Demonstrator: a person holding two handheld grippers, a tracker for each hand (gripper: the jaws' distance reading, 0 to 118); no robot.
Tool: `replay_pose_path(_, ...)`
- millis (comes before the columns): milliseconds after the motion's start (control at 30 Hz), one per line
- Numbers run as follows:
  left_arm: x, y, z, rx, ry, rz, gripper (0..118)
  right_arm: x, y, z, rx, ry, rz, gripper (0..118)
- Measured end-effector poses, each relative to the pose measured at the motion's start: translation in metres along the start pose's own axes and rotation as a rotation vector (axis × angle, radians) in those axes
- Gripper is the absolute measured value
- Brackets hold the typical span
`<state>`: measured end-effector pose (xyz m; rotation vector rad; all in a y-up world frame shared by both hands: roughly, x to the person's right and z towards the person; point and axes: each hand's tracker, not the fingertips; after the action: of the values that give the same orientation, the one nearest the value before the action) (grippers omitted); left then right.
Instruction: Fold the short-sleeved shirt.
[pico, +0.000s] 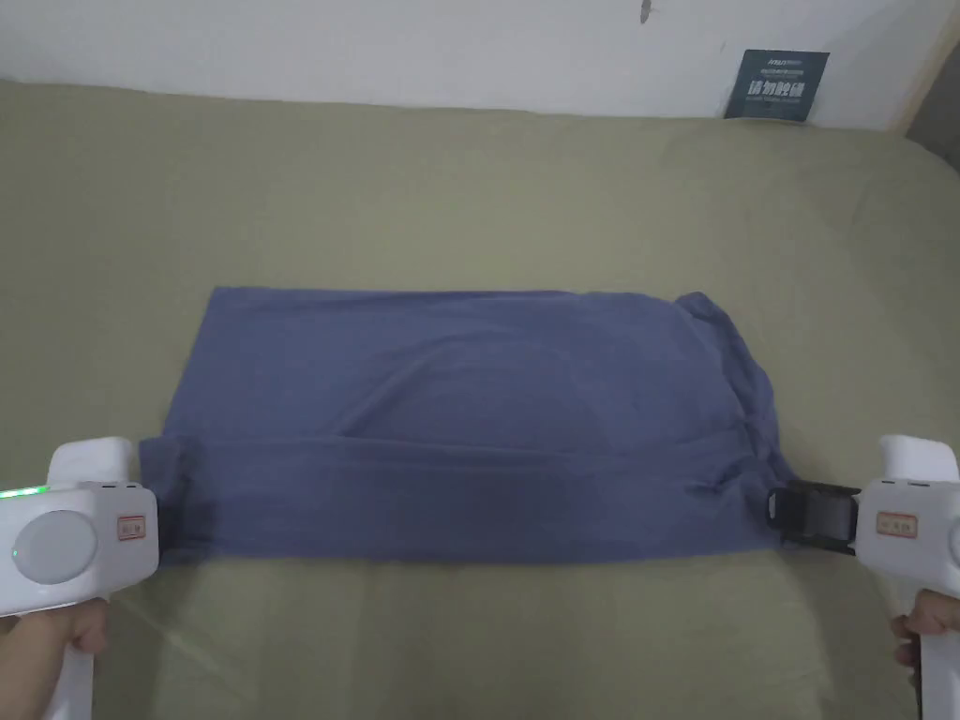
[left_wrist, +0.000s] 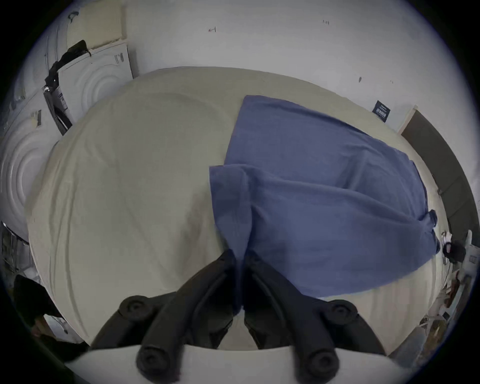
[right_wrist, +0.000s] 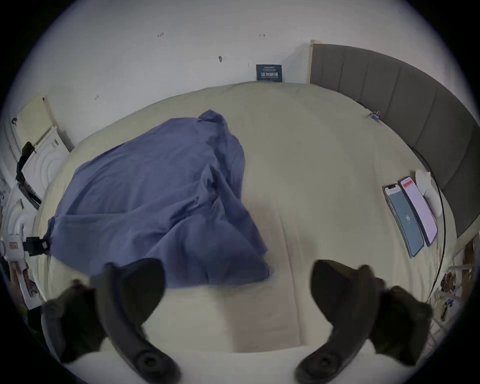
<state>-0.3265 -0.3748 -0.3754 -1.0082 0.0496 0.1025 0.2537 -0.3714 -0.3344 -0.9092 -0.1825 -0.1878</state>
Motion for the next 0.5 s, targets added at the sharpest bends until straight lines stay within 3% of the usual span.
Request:
replay_pose_path(100,-0.001,0.001,-0.004,-0.003,-0.004,0.007,7,0.000,0.004,-0.014,-0.045,0.012,-0.002,102)
replay_pose_path(200,0.001,0.000,-0.003,0.002,0.000,-0.001,7,-0.006,0.002,-0.022,-0.084,0.013,0.035,43)
replay_pose_path(267,0.001,0.000,-0.002,0.003,-0.001,-0.009,7,-0.008,-0.003,-0.017,-0.067,0.019,0.045,20)
replay_pose_path(500,-0.005,0.001,0.013,0.037,0.000,-0.023,6,-0.005,-0.017,0.010,-0.014,0.033,0.006,17)
